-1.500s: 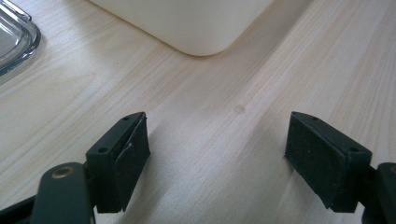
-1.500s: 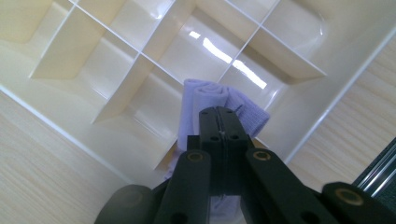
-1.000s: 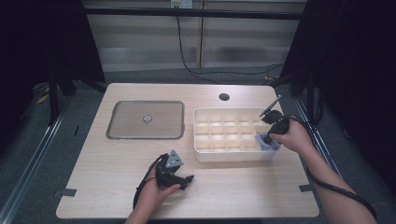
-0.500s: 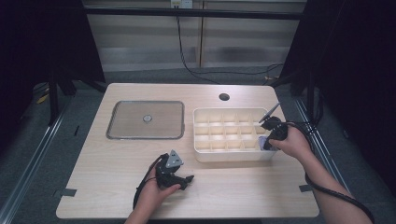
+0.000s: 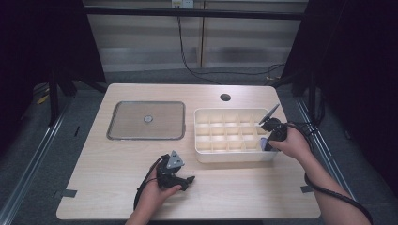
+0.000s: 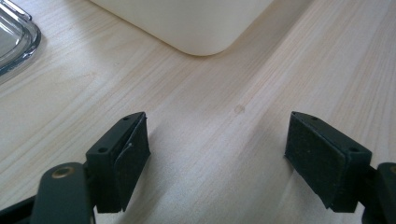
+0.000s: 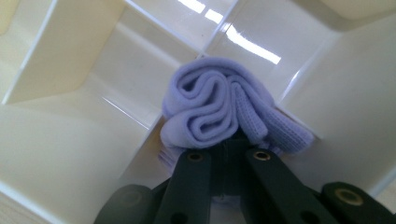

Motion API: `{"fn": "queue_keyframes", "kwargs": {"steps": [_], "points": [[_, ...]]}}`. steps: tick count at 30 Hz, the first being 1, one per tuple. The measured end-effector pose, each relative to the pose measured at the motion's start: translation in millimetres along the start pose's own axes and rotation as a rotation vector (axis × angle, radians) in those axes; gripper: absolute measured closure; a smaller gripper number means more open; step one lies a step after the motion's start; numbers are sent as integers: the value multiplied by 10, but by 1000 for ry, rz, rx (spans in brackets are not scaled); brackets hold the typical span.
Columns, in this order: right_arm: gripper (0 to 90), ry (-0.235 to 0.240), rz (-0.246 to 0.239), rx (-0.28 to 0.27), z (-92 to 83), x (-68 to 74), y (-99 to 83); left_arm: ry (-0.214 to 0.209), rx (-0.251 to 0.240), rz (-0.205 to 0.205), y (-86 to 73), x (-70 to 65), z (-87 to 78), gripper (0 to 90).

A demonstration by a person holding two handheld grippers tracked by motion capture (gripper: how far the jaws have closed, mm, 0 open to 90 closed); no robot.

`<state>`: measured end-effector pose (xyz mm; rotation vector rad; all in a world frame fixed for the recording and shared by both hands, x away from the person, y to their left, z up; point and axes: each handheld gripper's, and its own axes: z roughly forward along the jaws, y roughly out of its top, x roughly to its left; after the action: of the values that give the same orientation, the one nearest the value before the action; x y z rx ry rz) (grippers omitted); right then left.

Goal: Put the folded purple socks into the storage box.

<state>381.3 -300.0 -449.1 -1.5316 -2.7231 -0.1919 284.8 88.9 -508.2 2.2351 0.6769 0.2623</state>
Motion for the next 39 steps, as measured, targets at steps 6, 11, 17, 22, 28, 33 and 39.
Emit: {"fn": "queue_keyframes", "kwargs": {"steps": [6,11,17,22,28,33,39], "points": [[900,-40,-11,41,70,56,53,-1,0,-2,-1,-1,0,213],[900,-33,-11,37,67,47,50,0,-3,-2,-2,-1,2,213],[900,-29,-22,14,30,47,21,0,-4,-4,-2,-2,3,213],[878,15,-2,-34,-89,-20,-44,0,-5,-4,-2,-3,4,213],[839,-5,-27,-44,-236,16,-66,0,-5,-4,-2,-3,4,213],[783,-15,-25,-74,-361,-5,-88,1,-4,-3,-2,-3,3,213],[699,3,-15,-113,-459,-40,-124,0,-6,-4,-2,-3,5,212]]}}
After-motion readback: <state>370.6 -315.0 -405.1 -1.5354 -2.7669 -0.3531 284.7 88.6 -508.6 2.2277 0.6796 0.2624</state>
